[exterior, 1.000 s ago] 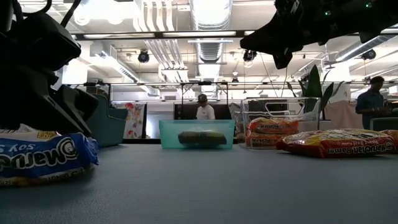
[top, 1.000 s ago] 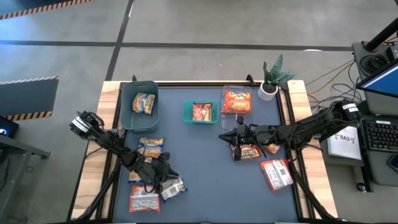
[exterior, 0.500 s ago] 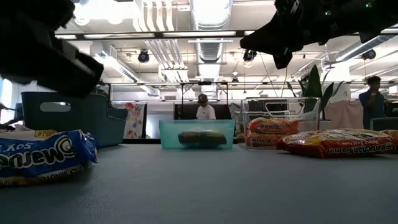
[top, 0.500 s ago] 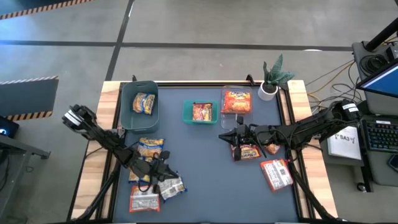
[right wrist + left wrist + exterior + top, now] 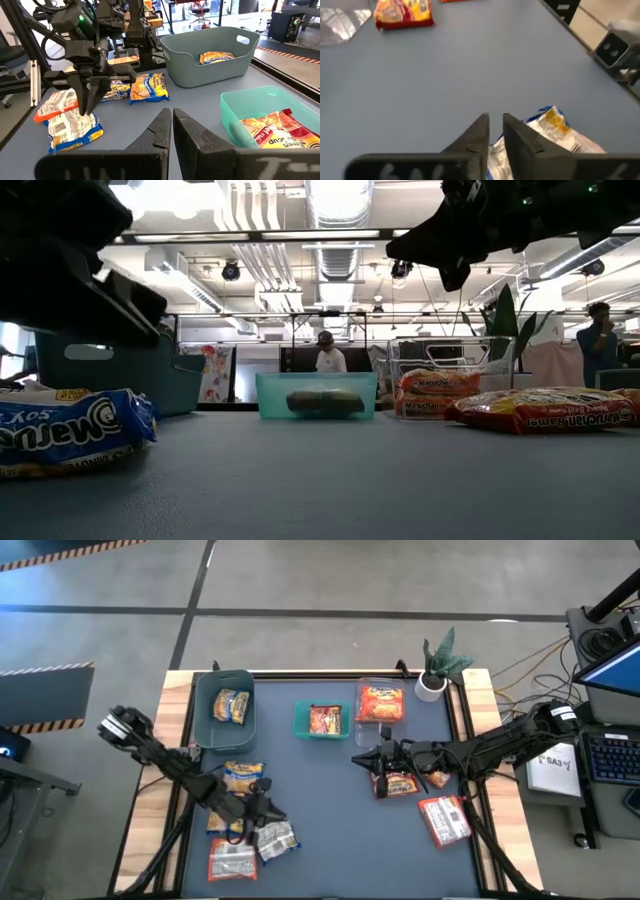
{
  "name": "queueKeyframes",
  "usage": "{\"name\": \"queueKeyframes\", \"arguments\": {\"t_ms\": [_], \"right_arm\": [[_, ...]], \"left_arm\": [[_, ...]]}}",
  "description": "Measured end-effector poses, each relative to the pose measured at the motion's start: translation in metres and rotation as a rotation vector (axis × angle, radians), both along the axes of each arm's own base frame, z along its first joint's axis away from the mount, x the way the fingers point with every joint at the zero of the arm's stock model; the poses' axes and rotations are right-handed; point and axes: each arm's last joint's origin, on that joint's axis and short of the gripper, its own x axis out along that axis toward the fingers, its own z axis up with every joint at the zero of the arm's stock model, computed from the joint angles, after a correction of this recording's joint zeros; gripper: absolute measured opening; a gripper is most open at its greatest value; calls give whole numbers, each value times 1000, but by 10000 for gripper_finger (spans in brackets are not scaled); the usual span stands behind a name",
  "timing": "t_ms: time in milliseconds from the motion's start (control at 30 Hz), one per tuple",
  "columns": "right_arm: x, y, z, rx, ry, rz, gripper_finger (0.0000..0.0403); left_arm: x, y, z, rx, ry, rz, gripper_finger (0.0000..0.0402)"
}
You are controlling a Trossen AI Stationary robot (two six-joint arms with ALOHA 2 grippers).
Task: Sort Maruchan noodles
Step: Put the blue noodle pack into the dark blue bin
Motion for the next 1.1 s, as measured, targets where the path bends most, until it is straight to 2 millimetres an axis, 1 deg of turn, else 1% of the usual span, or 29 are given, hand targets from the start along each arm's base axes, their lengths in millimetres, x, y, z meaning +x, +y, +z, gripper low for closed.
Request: {"name": "queueKeyframes", "arguments": {"t_ms": [267, 333, 433, 600, 700, 1100], "right_arm": [[0, 0, 0, -7, 1, 1, 9], [0, 0, 0, -8, 1, 1, 9], [0, 0, 0, -3, 0, 0, 9], [0, 0, 0, 2, 0, 0, 9], [0, 0, 0, -1, 1, 0, 9], [0, 0, 0, -1, 0, 0, 9]], "left_arm": [[3, 3, -9, -17, 37, 44, 158], [4, 3, -12, -26, 51, 52, 182], [4, 2, -18, -38, 80, 42, 205], [6, 0, -24, -67, 79, 24, 213], [7, -1, -29, -78, 97, 35, 209], [9, -2, -37, -148, 84, 36, 186]]}}
